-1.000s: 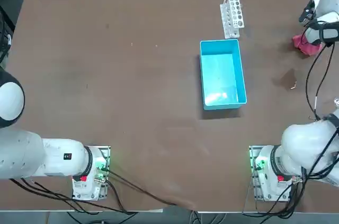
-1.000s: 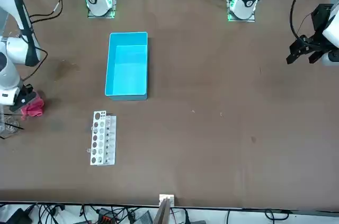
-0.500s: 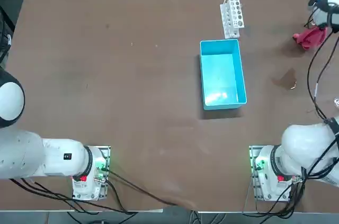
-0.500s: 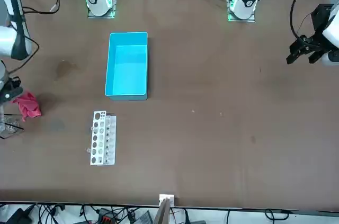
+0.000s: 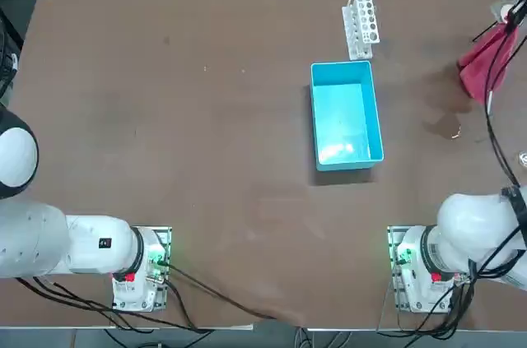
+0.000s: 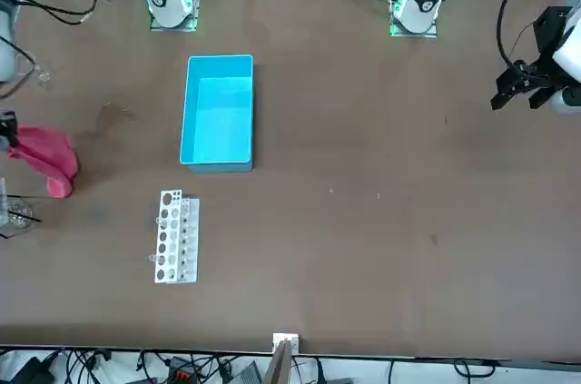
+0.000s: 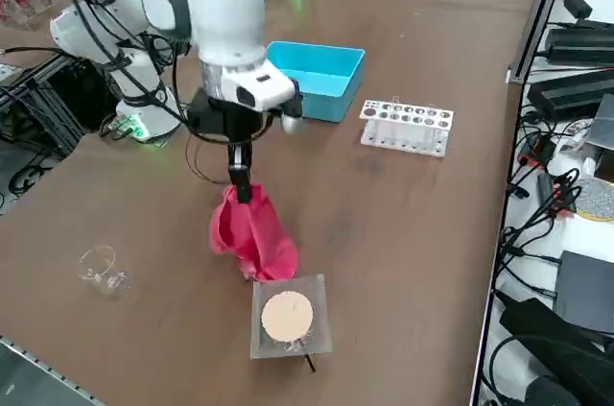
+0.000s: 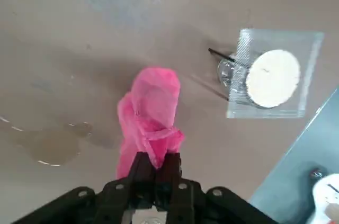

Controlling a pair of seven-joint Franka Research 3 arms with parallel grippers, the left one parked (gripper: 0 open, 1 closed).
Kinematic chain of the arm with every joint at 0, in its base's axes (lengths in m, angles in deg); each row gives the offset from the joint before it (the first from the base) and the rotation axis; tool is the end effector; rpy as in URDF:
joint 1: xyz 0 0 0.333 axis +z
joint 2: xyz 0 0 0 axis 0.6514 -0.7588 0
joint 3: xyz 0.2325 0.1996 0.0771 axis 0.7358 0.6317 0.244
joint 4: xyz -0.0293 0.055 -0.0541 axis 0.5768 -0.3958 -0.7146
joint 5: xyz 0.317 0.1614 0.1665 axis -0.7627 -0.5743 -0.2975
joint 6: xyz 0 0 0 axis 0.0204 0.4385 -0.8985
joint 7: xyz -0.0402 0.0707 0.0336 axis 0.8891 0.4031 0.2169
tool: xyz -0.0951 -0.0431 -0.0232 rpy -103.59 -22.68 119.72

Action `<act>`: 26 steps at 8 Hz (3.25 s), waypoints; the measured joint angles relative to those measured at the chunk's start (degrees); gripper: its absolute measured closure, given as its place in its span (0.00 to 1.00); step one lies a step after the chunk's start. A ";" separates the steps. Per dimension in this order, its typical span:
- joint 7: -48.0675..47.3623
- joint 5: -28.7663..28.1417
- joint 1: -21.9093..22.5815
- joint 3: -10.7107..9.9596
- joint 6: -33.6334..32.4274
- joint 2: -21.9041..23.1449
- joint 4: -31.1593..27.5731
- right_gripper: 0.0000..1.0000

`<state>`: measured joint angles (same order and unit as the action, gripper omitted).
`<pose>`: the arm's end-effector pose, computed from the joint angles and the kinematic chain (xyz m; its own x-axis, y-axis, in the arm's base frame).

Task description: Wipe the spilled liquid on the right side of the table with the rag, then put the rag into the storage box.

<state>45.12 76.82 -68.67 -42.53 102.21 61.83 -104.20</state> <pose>0.5753 -0.2666 0.4401 0.8750 0.4615 -0.1464 0.4819 -0.8591 0.1725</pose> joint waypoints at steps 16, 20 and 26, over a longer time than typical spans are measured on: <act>-5.03 -6.25 1.49 0.68 -1.54 10.63 -38.24 0.98; -7.92 -13.12 8.01 0.87 -1.41 14.08 -45.15 0.98; -29.44 -17.81 25.34 1.17 6.30 13.36 -47.43 0.98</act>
<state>15.68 59.01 -43.33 -41.37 108.51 75.19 -151.63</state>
